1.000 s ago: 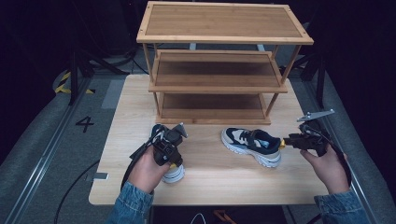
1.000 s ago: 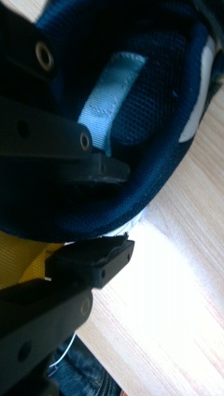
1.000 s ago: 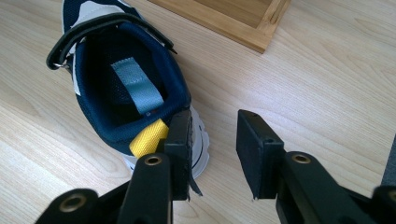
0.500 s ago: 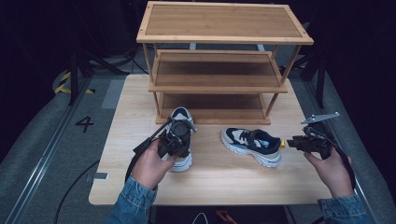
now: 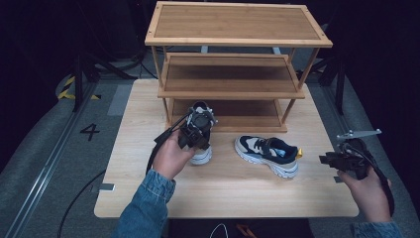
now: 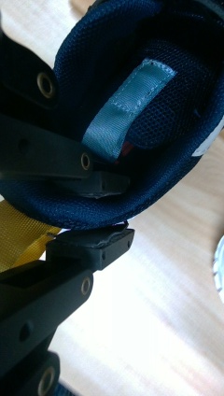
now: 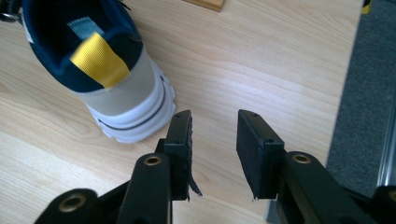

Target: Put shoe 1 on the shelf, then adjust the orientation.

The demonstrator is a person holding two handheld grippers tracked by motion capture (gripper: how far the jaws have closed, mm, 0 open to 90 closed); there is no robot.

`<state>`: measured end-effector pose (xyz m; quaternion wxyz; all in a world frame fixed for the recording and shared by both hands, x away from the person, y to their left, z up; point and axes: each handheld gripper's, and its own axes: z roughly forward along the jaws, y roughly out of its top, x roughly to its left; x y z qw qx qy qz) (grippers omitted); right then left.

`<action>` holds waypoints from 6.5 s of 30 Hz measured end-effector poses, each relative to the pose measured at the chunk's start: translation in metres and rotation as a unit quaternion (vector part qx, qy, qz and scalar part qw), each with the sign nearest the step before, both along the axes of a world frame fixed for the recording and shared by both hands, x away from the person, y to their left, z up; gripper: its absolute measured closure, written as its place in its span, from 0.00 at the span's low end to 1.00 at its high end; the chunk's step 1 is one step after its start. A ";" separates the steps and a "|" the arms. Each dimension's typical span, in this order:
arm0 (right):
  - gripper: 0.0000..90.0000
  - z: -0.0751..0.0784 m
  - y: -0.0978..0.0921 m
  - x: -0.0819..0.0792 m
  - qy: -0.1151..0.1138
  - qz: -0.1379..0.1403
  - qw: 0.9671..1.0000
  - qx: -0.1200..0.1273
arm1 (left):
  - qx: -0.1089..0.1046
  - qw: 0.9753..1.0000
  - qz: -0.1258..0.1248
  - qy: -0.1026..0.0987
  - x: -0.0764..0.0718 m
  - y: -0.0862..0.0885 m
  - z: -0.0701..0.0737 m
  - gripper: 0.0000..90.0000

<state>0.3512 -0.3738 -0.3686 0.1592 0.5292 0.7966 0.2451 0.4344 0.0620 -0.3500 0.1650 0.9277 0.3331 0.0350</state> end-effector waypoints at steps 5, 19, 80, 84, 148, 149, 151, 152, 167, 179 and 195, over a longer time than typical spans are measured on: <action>0.74 -0.001 -0.010 -0.010 0.001 -0.018 1.000 -0.002 | 0.006 1.000 -0.005 -0.019 0.015 -0.009 -0.003 0.82; 0.74 -0.007 -0.019 -0.024 0.011 -0.039 0.999 -0.006 | -0.004 1.000 0.005 -0.023 0.062 -0.021 -0.019 0.82; 0.72 -0.003 0.014 0.001 -0.001 0.016 1.000 -0.003 | -0.088 0.988 0.114 -0.061 0.033 0.012 -0.040 0.99; 0.72 -0.003 0.009 -0.004 -0.002 0.008 1.000 -0.003 | -0.079 0.988 0.118 -0.066 0.037 0.004 -0.039 0.99; 0.70 -0.002 -0.015 -0.030 -0.003 -0.027 1.000 -0.003 | -0.160 0.973 0.128 -0.110 0.041 -0.008 -0.055 0.64; 0.69 -0.002 -0.013 -0.028 -0.005 -0.023 1.000 -0.002 | -0.154 0.973 0.125 -0.115 0.036 -0.007 -0.051 0.64; 0.68 -0.002 -0.009 -0.025 -0.004 -0.016 1.000 0.001 | -0.146 0.974 0.121 -0.125 0.028 -0.005 -0.044 0.64; 0.67 -0.001 -0.008 -0.023 -0.003 -0.012 1.000 0.003 | -0.144 0.974 0.118 -0.126 0.025 -0.004 -0.041 0.64; 0.61 0.007 0.019 -0.003 0.013 0.040 0.999 0.021 | -0.103 0.984 0.102 -0.102 -0.020 0.032 0.001 0.56; 0.58 0.016 0.044 0.006 0.040 0.090 0.995 0.024 | -0.066 0.989 0.121 -0.050 -0.029 0.066 0.004 0.53; 0.84 0.011 0.060 0.025 0.037 0.101 0.994 0.018 | -0.032 0.988 0.147 -0.031 -0.037 0.087 -0.005 0.50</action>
